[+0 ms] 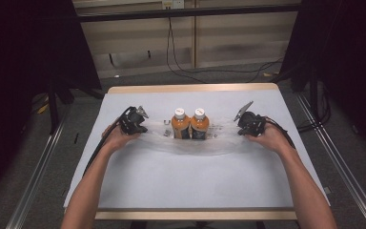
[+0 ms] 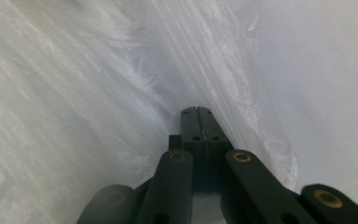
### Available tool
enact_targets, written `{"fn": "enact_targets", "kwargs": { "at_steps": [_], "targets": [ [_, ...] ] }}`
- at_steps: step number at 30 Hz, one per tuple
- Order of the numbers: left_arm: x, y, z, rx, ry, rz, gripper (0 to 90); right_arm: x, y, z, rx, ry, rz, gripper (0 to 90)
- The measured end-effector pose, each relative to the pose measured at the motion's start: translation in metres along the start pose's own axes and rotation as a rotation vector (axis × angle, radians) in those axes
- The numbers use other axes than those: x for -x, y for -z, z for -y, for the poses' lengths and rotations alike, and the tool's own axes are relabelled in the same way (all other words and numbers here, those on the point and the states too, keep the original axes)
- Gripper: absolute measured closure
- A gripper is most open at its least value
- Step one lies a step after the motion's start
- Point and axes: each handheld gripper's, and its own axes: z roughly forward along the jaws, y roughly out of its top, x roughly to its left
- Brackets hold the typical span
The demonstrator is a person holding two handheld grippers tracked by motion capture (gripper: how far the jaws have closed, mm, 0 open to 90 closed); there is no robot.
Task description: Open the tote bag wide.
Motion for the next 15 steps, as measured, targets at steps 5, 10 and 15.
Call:
{"fn": "enact_targets", "kwargs": {
  "at_steps": [5, 10, 15],
  "targets": [
    [-0.001, 0.003, 0.005, 0.006, -0.001, 0.009, 90.0, -0.005, 0.005, 0.004, -0.016, 0.039, -0.042, 90.0],
    [0.004, 0.008, 0.014, 0.019, -0.016, 0.016, 90.0, -0.007, 0.005, 0.006, -0.003, 0.037, -0.032, 90.0],
    [0.006, 0.011, 0.021, 0.043, -0.011, 0.033, 90.0, -0.006, 0.005, 0.013, 0.041, 0.008, -0.039, 90.0]
  ]
}}
